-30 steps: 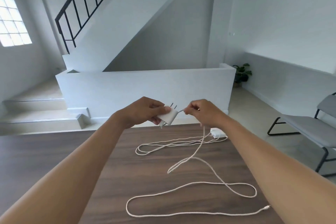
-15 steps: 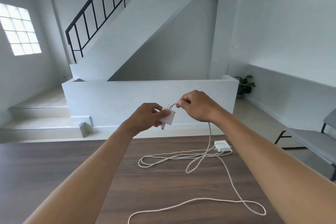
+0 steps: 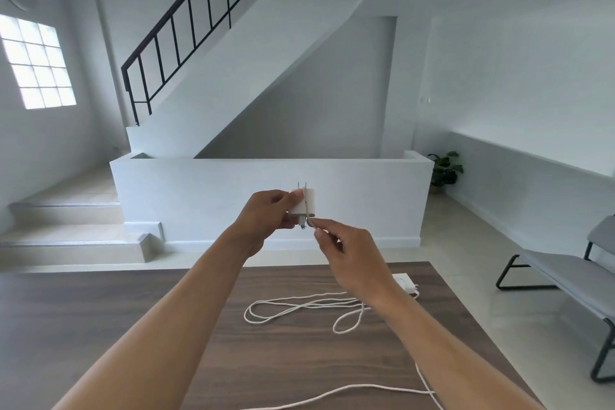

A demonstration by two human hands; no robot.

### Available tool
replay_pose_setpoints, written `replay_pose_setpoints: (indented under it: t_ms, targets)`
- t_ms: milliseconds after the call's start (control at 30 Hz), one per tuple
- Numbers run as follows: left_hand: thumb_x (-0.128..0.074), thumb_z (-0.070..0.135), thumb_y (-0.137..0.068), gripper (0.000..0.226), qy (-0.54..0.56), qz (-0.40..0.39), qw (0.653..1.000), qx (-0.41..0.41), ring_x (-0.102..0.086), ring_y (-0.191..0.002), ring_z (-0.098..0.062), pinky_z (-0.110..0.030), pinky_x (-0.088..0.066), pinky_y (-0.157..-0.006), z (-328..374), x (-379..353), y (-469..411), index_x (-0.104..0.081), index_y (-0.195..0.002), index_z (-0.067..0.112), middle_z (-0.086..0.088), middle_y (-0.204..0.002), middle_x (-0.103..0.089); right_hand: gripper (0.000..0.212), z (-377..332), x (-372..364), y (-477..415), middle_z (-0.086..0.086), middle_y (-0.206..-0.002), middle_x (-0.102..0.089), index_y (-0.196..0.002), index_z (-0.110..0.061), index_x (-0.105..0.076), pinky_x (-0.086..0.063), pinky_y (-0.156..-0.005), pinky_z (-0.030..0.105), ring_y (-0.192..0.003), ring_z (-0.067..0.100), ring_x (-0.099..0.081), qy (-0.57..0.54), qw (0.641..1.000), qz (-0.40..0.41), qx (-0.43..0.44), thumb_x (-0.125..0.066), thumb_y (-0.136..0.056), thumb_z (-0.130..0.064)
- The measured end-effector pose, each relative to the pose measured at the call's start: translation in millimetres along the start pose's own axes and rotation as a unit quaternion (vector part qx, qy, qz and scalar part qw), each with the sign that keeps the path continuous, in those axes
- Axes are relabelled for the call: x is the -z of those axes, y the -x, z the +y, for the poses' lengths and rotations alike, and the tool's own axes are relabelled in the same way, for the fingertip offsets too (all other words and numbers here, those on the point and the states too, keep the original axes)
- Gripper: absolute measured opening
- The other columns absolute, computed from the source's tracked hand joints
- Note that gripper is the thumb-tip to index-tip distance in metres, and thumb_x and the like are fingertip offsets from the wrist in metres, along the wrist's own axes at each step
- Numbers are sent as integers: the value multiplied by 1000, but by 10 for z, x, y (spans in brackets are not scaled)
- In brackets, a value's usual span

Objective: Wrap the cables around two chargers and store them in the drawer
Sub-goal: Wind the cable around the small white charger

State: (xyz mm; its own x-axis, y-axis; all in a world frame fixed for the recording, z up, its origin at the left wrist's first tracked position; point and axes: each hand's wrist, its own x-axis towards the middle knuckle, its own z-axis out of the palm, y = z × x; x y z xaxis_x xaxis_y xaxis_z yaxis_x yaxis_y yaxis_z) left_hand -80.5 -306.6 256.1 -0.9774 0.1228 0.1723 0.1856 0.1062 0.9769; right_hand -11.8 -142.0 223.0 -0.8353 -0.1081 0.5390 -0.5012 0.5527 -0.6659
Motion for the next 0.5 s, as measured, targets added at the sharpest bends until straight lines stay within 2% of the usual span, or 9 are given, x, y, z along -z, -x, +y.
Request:
replay_pose_setpoints:
  t_ms: [133,233,333,433,500]
  targets:
    - [-59,31,-96,30,40,-21,999,-9,-64,-66,-16,-30,-54,-75,90,-72,47,-69,-83,6,-1,-69,-69,19,149,-43,92,1,-63,-60,-104,-23,-73,-32,-51,12,-45,5,-39,-58,998,36,-8,-55,-97,-21]
    - [-58,30,-96,31,40,-53,997,-23,-62,-64,-15,-31,-53,-75,110,-117,100,-68,-81,5,-1,-67,-66,18,235,-20,74,-4,-62,-54,-97,-24,-73,-27,-46,11,-38,7,-34,-74,996,37,-26,-55,-97,-24]
    - [-58,30,-96,30,37,-90,995,-32,-60,-67,-16,-33,-52,-77,104,-143,160,-68,-84,4,-4,-72,-63,16,291,11,14,-10,-60,-53,-95,-27,-73,-26,-44,12,-38,7,-32,-68,997,30,-38,-57,-95,-29]
    - [-58,29,-95,34,42,-127,991,-29,-60,-78,-24,-40,-52,-86,67,-141,217,-69,-99,-3,-12,-84,-62,19,331,44,-36,-18,-48,-48,-97,-23,-74,-29,-47,13,-42,6,-35,-46,998,-12,-46,-58,-94,-33]
    - [-57,29,-94,37,38,-139,989,-30,-62,-78,-24,-38,-53,-84,38,-134,262,-68,-103,-5,-14,-86,-64,20,377,75,-62,-20,-47,-48,-95,-21,-74,-30,-51,14,-46,4,-37,-34,997,-43,-58,-58,-95,-32]
